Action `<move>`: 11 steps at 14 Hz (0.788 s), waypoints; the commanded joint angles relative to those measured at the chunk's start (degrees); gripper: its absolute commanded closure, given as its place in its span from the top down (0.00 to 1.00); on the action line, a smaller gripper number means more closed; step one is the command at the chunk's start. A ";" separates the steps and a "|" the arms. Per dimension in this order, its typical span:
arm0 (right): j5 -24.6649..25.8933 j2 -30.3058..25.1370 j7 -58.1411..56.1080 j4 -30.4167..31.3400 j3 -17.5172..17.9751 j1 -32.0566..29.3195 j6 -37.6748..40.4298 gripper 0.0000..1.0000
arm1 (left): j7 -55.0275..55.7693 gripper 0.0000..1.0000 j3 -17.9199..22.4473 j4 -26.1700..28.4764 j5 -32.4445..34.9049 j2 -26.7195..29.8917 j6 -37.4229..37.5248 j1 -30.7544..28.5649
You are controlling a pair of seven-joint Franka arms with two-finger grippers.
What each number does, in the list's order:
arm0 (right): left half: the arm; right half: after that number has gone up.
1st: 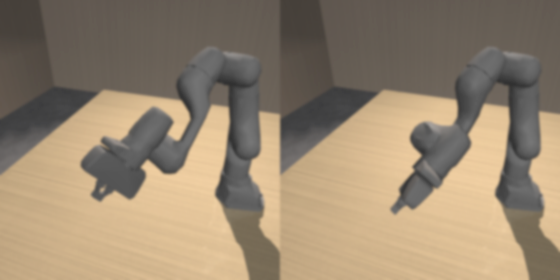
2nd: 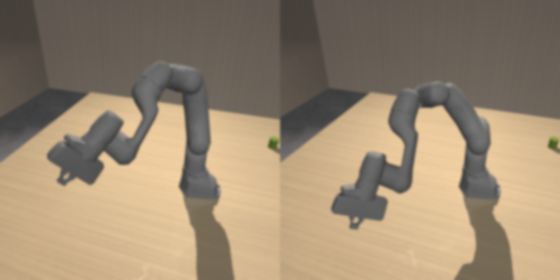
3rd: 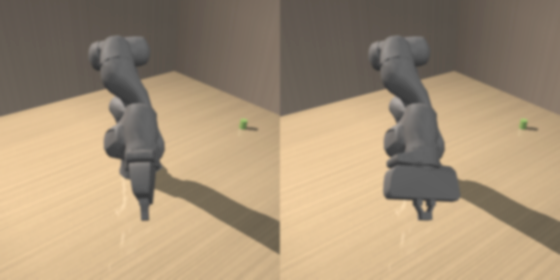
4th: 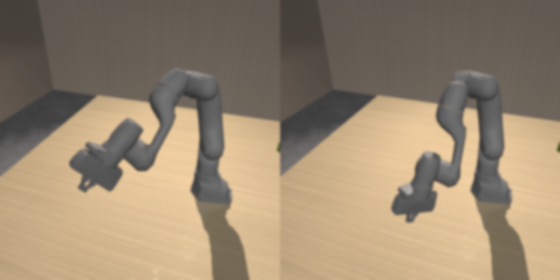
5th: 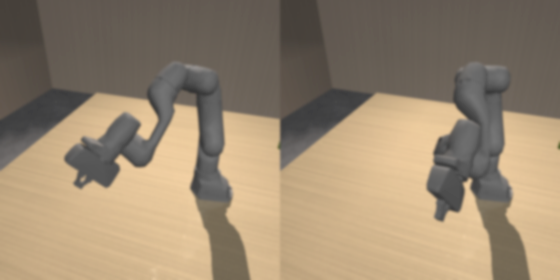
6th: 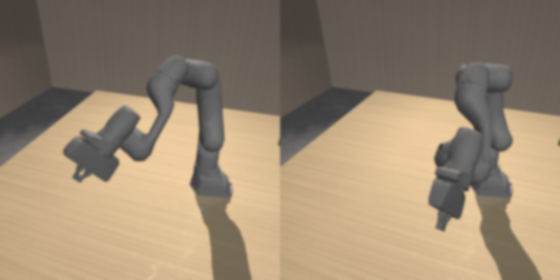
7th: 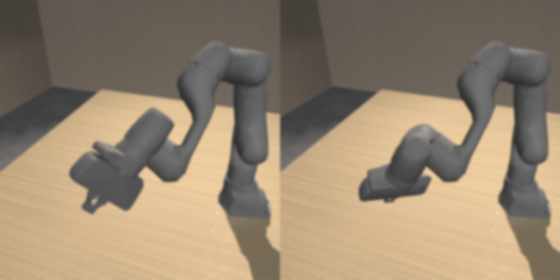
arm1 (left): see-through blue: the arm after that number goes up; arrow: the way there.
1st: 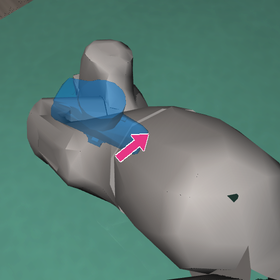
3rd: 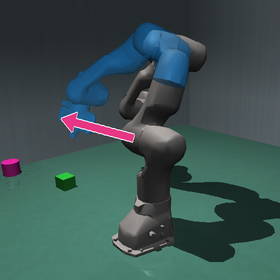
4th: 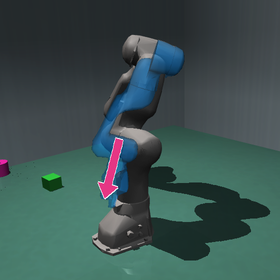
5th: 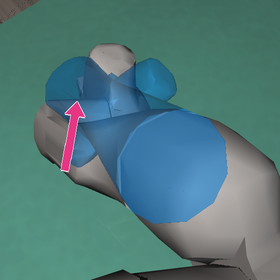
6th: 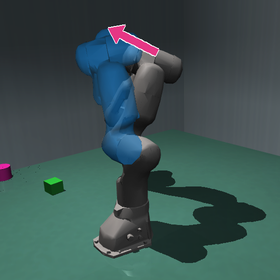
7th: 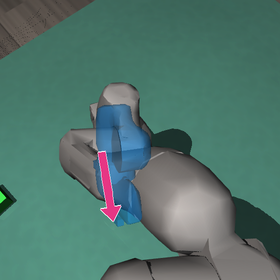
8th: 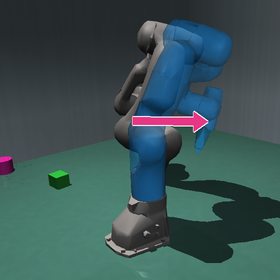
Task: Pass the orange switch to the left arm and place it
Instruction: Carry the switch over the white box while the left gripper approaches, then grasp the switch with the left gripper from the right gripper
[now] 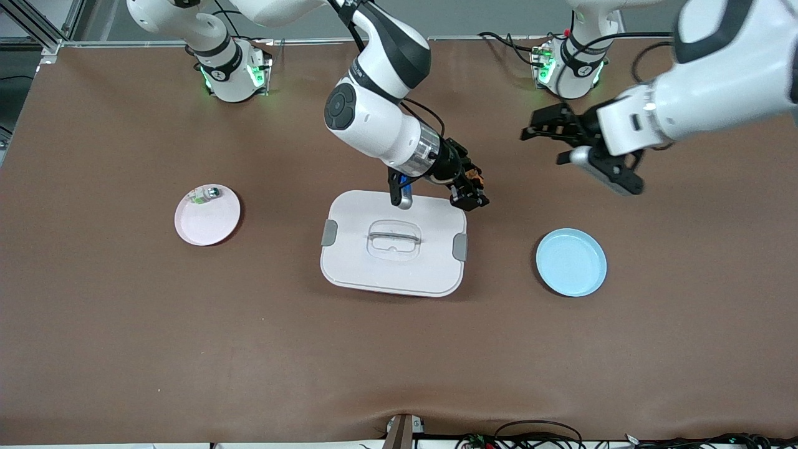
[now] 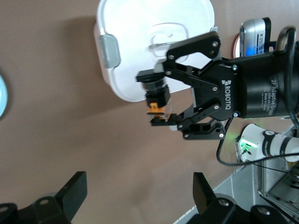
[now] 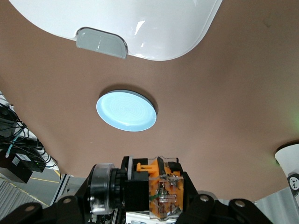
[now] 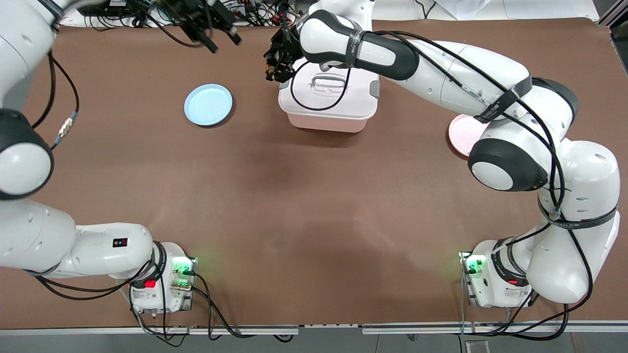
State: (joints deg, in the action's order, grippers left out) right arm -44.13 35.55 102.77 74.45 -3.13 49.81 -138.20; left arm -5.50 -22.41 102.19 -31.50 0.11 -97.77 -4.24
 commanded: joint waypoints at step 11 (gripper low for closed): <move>-1.23 0.75 1.03 -2.11 -0.74 0.90 0.57 0.20 | -11.01 0.81 -4.49 18.65 -21.05 4.37 -26.23 -0.78</move>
State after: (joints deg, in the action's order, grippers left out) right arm -44.16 35.55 103.09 74.06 -3.17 50.26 -138.19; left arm -14.71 -25.85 117.73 -49.68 2.24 -120.82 -4.48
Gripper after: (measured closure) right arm 0.273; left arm 0.159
